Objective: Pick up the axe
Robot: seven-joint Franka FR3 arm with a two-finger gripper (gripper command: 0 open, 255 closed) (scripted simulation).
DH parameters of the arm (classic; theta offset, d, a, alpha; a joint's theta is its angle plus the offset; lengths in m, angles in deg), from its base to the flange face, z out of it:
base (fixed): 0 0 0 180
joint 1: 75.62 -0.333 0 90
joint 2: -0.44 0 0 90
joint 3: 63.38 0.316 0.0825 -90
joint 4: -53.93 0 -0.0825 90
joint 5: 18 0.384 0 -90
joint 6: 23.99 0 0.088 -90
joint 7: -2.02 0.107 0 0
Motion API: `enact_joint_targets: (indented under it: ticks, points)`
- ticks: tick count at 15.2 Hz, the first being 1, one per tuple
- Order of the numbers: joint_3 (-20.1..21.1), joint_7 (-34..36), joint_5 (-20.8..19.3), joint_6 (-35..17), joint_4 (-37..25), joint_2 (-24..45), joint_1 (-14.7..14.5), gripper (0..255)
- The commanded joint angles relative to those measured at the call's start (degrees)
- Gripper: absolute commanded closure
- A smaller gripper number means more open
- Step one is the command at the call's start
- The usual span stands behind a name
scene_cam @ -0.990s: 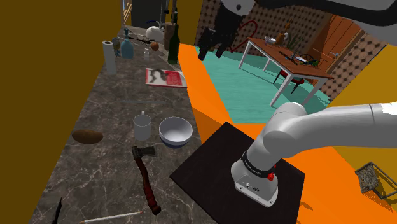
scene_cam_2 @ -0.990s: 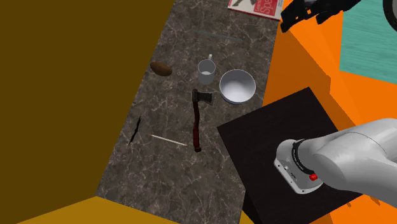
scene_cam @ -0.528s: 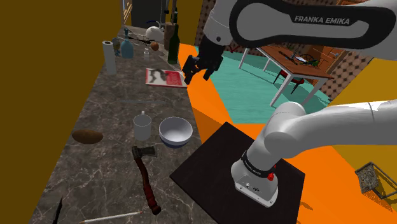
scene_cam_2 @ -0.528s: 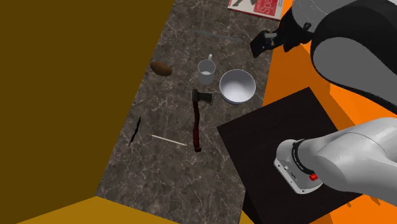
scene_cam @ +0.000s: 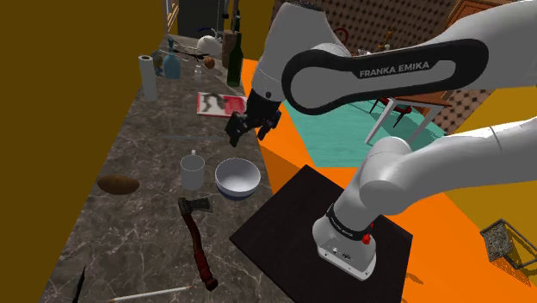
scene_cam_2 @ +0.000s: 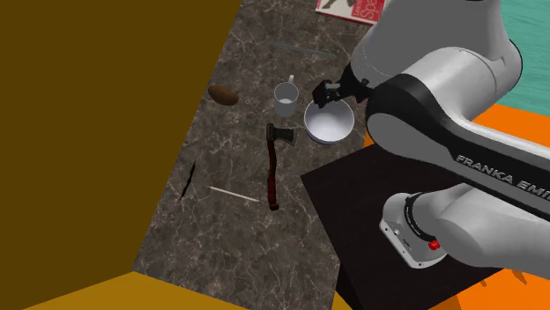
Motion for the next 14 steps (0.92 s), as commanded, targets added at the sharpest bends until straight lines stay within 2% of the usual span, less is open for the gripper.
enact_joint_targets:
  ticks: [1, 9, 12, 14]
  points:
    - [2.3, 2.3, 2.0, -4.4, 1.9, 2.6, -1.2, 0]
    - [10.7, 10.4, 7.0, -21.9, 3.0, 19.1, -3.2, 0]
    - [14.3, 14.3, 6.7, -28.7, 2.0, 27.0, -2.6, 0]
    - [16.8, 18.0, 4.6, -33.2, 0.9, 32.6, -1.5, 0]
